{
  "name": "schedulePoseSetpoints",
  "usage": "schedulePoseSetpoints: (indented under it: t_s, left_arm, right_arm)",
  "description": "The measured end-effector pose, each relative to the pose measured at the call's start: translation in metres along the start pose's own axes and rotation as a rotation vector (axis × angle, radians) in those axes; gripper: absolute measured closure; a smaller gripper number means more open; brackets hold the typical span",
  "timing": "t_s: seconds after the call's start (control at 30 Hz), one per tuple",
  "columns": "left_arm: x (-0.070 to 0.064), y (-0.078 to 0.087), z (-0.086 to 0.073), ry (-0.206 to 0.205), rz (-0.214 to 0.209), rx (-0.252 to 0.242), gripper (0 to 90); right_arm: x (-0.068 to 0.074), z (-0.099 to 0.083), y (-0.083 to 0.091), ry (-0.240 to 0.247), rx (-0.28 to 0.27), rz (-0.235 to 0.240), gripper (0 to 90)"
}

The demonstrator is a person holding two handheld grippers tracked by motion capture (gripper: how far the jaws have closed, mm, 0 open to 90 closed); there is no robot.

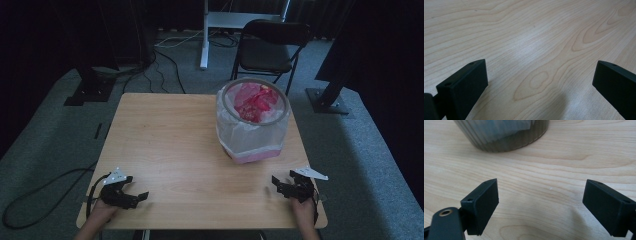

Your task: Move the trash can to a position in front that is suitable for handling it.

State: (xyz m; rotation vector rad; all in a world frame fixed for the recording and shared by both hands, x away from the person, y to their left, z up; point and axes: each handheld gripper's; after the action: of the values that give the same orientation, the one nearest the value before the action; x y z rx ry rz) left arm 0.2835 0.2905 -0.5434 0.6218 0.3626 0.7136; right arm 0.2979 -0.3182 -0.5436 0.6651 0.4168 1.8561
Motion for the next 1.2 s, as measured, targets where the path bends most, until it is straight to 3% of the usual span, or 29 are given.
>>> schedulePoseSetpoints:
  t_s: [0.13,0.3,0.47,0.53,0.77,0.93,1.03,1.2]
  left_arm:
    - [-0.001,-0.002,0.002,-0.015,0.002,0.008,0.0]
    - [-0.005,-0.008,0.007,-0.037,-0.024,0.026,0.0]
    - [-0.008,-0.019,0.016,-0.057,-0.048,0.029,0.0]
    - [-0.009,-0.024,0.020,-0.069,-0.046,0.029,0.0]
    - [-0.014,-0.045,0.039,-0.108,-0.080,0.041,0.0]
    - [-0.011,-0.059,0.055,-0.106,-0.072,0.020,0.0]
    - [-0.008,-0.069,0.065,-0.126,-0.061,0.017,0.0]
    - [0.000,-0.085,0.081,-0.107,-0.052,-0.002,0.0]
  right_arm:
    - [0.002,0.000,-0.001,0.019,0.010,0.001,12.8]
    - [-0.003,0.000,0.000,-0.020,0.005,0.030,12.8]
    - [-0.006,0.006,-0.002,-0.010,0.014,0.017,12.8]
    - [-0.013,0.008,-0.002,-0.039,0.003,0.028,12.8]
    - [-0.021,0.016,-0.005,-0.059,-0.021,0.017,12.8]
    - [-0.023,0.026,-0.008,-0.060,-0.041,0.008,12.8]
    - [-0.027,0.032,-0.009,-0.074,-0.063,-0.005,12.8]
    - [-0.034,0.045,-0.015,-0.086,-0.089,-0.021,12.8]
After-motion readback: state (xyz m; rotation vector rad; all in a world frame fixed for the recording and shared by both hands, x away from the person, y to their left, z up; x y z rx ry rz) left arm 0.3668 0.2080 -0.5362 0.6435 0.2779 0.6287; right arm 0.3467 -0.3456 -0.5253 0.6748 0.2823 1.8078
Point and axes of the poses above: each handheld gripper's, and its own axes: y roughly backward along the jaws, z roughly out of its top, x roughly to its left, and after that the axes turned 6 degrees about -y, right-handed
